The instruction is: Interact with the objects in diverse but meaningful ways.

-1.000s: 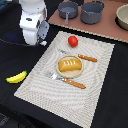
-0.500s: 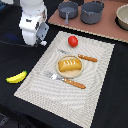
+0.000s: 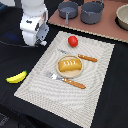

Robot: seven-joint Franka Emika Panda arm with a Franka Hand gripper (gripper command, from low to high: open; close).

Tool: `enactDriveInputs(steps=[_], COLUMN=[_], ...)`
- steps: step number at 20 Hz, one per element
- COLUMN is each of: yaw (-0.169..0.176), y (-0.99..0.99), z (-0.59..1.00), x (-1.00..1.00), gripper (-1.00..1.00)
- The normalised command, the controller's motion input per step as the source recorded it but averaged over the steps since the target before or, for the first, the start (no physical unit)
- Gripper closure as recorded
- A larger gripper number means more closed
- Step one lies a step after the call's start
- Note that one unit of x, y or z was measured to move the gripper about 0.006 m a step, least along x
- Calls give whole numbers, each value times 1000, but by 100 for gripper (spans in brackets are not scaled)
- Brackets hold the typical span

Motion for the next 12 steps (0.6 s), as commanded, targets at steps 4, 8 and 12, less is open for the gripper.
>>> enactDriveInputs(steps=[4, 8, 12], yaw=[0, 0, 0], y=[128, 127, 133], z=[-324, -302, -281], x=[-320, -296, -263], gripper=[-100, 100, 100])
